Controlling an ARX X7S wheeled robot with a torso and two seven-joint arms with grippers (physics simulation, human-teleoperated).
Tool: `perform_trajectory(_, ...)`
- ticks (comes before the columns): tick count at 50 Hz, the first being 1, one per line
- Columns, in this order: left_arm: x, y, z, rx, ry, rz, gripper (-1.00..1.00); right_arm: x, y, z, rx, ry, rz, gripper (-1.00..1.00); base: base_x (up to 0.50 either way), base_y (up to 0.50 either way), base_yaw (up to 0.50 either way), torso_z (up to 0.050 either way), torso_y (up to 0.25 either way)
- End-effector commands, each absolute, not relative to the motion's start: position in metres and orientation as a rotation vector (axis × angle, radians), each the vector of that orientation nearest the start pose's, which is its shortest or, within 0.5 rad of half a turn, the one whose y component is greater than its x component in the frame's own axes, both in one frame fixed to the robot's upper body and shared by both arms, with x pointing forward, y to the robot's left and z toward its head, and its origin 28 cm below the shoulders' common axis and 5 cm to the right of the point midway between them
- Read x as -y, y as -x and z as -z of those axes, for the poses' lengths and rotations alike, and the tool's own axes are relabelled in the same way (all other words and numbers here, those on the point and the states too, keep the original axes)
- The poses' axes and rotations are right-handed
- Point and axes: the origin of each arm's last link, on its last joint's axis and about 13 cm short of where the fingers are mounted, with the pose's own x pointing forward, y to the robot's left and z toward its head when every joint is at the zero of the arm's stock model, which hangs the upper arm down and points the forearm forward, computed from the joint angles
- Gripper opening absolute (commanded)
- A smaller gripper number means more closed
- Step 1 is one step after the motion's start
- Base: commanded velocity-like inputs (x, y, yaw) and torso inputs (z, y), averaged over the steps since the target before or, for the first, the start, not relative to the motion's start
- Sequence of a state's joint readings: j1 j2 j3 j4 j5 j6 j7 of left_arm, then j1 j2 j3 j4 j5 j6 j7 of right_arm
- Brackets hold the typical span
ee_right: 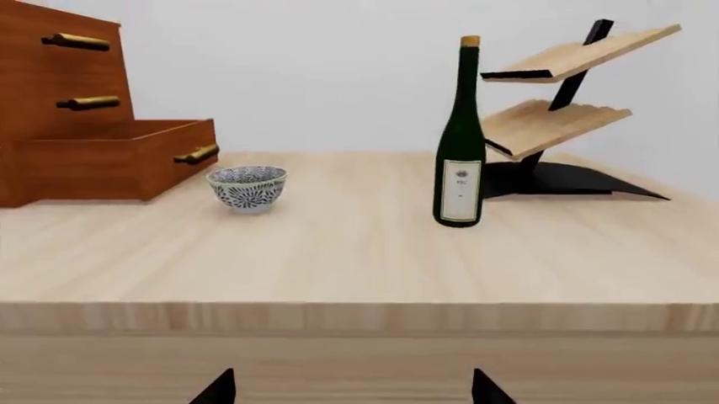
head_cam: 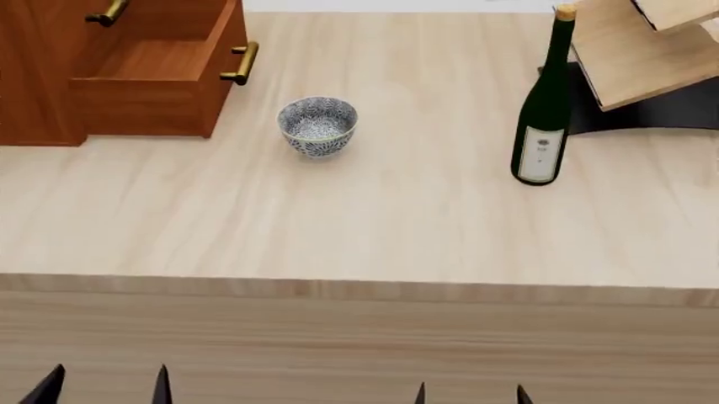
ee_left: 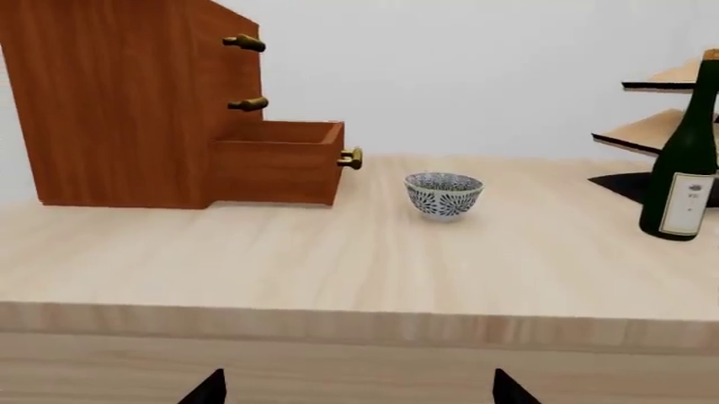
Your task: Put the bowl in the bottom drawer of the cabinet.
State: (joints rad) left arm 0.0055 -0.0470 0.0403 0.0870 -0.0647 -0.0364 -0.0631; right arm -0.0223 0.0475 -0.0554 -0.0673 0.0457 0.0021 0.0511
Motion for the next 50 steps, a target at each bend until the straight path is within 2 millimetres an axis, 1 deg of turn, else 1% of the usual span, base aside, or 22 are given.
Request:
perform_trajectory(1, -0.209, -0.209, -0.029, 0.057, 0.033, -0.021, 1.0, 0.094, -0.204, -0.02, 0.043, 0.01, -0.006, 1.0, 0.0, 0.0, 0.0, 0.05, 0.0)
perform_trajectory(7, -0.209, -0.207, -0.027, 0.053, 0.025, -0.023, 1.0, 0.094, -0.201, -0.015, 0.032, 0.025, -0.005, 1.0, 0.0, 0.0, 0.0, 0.05, 0.0)
perform_trajectory(9, -0.21, -0.204, -0.032, 0.056, 0.018, -0.024, 1.0, 0.094, -0.201, -0.014, 0.029, 0.024, -0.006, 1.0, 0.0, 0.0, 0.0, 0.05, 0.0)
perform_trajectory(13, -0.21, -0.207, -0.021, 0.043, 0.017, -0.03, 1.0, 0.093, -0.199, -0.013, 0.024, 0.029, -0.01, 1.0, 0.0, 0.0, 0.0, 0.05, 0.0)
perform_trajectory(16, -0.211, -0.203, -0.023, 0.042, 0.017, -0.031, 1.0, 0.093, -0.199, -0.012, 0.021, 0.027, -0.011, 1.0, 0.0, 0.0, 0.0, 0.05, 0.0)
perform_trajectory(19, -0.209, -0.205, -0.02, 0.037, 0.016, -0.03, 1.0, 0.093, -0.198, -0.011, 0.018, 0.027, -0.013, 1.0, 0.0, 0.0, 0.0, 0.05, 0.0)
perform_trajectory(23, -0.211, -0.199, -0.021, 0.036, 0.013, -0.033, 1.0, 0.092, -0.197, -0.01, 0.012, 0.029, -0.011, 1.0, 0.0, 0.0, 0.0, 0.05, 0.0)
perform_trajectory(25, -0.21, -0.204, -0.02, 0.036, 0.013, -0.033, 1.0, 0.092, -0.197, -0.01, 0.011, 0.029, -0.012, 1.0, 0.0, 0.0, 0.0, 0.05, 0.0)
perform_trajectory(34, -0.211, -0.205, -0.021, 0.034, 0.001, -0.031, 1.0, 0.091, -0.198, -0.008, 0.007, 0.028, -0.012, 1.0, 0.0, 0.0, 0.0, 0.05, 0.0)
perform_trajectory(35, -0.212, -0.201, -0.021, 0.034, -0.001, -0.032, 1.0, 0.091, -0.198, -0.008, 0.005, 0.029, -0.013, 1.0, 0.0, 0.0, 0.0, 0.05, 0.0)
perform_trajectory(37, -0.213, -0.205, -0.021, 0.033, 0.0, -0.035, 1.0, 0.09, -0.199, -0.007, 0.004, 0.03, -0.014, 1.0, 0.0, 0.0, 0.0, 0.05, 0.0)
perform_trajectory(40, -0.213, -0.202, -0.02, 0.032, 0.0, -0.034, 1.0, 0.09, -0.199, -0.007, 0.004, 0.028, -0.015, 1.0, 0.0, 0.0, 0.0, 0.05, 0.0)
perform_trajectory(43, -0.213, -0.207, -0.021, 0.03, -0.003, -0.031, 1.0, 0.09, -0.199, -0.006, 0.0, 0.03, -0.013, 1.0, 0.0, 0.0, 0.0, 0.05, 0.0)
perform_trajectory(45, -0.214, -0.208, -0.021, 0.033, -0.01, -0.033, 1.0, 0.09, -0.2, -0.007, 0.0, 0.031, -0.011, 1.0, 0.0, 0.0, 0.0, 0.05, 0.0)
perform_trajectory(48, -0.217, -0.207, -0.025, 0.03, -0.045, -0.059, 1.0, 0.092, -0.199, -0.013, 0.019, 0.039, -0.009, 1.0, 0.0, 0.0, 0.0, 0.05, 0.0)
perform_trajectory(50, -0.223, -0.207, -0.034, 0.063, -0.053, -0.065, 1.0, 0.095, -0.198, -0.024, 0.042, 0.062, -0.006, 1.0, 0.0, 0.0, 0.0, 0.0, 0.0)
